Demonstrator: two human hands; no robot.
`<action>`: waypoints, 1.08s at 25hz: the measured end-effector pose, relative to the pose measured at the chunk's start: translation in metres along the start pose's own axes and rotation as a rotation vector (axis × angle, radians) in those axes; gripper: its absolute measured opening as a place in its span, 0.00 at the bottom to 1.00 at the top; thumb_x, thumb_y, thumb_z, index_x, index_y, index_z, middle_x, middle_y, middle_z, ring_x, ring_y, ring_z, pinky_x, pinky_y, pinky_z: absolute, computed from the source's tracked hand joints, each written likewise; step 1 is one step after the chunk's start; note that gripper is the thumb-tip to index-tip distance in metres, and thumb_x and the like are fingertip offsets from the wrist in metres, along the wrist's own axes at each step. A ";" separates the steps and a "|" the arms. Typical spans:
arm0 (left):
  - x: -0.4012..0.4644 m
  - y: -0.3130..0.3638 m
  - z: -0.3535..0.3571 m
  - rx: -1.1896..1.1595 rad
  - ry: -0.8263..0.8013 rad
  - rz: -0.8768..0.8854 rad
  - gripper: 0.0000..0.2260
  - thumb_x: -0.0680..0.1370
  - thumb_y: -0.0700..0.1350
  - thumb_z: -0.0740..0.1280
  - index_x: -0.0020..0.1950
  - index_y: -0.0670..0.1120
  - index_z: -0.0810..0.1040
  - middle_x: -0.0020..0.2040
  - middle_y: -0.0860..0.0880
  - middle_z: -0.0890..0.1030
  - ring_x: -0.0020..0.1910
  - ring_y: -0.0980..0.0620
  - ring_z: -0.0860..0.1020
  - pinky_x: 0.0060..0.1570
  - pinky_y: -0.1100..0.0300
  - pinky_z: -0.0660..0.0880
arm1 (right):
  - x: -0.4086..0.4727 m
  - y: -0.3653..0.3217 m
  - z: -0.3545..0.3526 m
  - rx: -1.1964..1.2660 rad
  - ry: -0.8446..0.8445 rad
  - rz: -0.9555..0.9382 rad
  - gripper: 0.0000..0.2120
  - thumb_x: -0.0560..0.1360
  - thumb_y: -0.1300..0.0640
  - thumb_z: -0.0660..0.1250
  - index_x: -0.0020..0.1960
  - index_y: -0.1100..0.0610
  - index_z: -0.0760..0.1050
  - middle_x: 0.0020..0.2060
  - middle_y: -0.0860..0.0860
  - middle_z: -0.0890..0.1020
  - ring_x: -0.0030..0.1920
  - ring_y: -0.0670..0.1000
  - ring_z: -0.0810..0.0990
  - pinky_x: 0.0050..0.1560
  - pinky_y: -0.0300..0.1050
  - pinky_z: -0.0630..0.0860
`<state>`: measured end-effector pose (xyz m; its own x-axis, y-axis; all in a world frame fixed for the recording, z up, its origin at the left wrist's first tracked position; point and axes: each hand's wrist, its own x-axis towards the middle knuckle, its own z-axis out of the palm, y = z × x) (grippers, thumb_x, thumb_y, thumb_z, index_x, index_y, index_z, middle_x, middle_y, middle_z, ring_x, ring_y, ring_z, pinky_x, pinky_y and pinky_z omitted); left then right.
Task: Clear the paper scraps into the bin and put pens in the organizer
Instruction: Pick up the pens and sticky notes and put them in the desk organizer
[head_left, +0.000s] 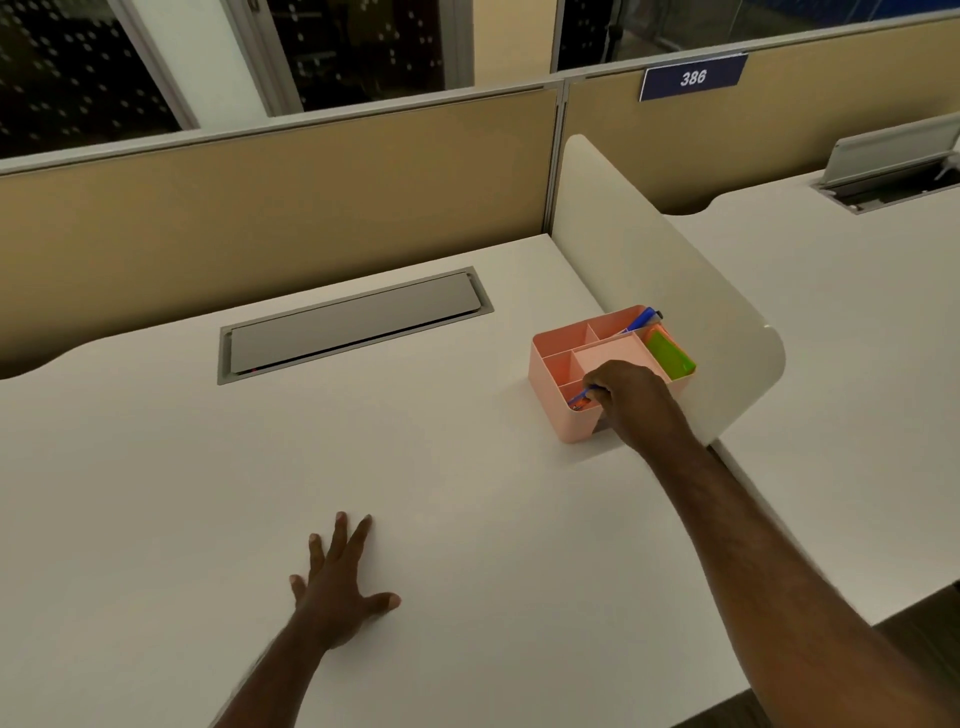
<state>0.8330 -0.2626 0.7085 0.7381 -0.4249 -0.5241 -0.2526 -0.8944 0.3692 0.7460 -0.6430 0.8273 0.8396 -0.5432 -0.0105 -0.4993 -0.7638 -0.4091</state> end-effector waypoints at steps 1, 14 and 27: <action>0.000 0.000 0.000 0.004 -0.001 0.001 0.48 0.68 0.60 0.71 0.75 0.61 0.40 0.76 0.56 0.33 0.75 0.43 0.35 0.69 0.32 0.46 | 0.000 -0.001 0.002 0.009 -0.017 0.039 0.12 0.77 0.57 0.65 0.58 0.59 0.78 0.56 0.59 0.81 0.55 0.59 0.79 0.60 0.50 0.74; -0.039 -0.016 -0.013 0.104 0.076 0.441 0.40 0.72 0.66 0.61 0.75 0.60 0.39 0.78 0.55 0.39 0.77 0.47 0.39 0.72 0.38 0.46 | -0.243 -0.042 0.068 0.078 0.274 0.053 0.22 0.75 0.51 0.66 0.69 0.50 0.68 0.72 0.50 0.67 0.70 0.54 0.66 0.63 0.55 0.72; -0.218 -0.004 0.106 0.386 -0.455 1.255 0.37 0.73 0.60 0.66 0.76 0.56 0.50 0.79 0.49 0.50 0.77 0.46 0.45 0.73 0.38 0.52 | -0.609 -0.122 0.194 -0.074 0.239 0.853 0.37 0.72 0.40 0.64 0.75 0.46 0.51 0.77 0.48 0.50 0.77 0.55 0.45 0.73 0.59 0.48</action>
<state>0.6067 -0.1809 0.7393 -0.3563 -0.9050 -0.2325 -0.7978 0.1651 0.5800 0.3369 -0.1516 0.7069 0.1120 -0.9895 -0.0908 -0.9538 -0.0815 -0.2891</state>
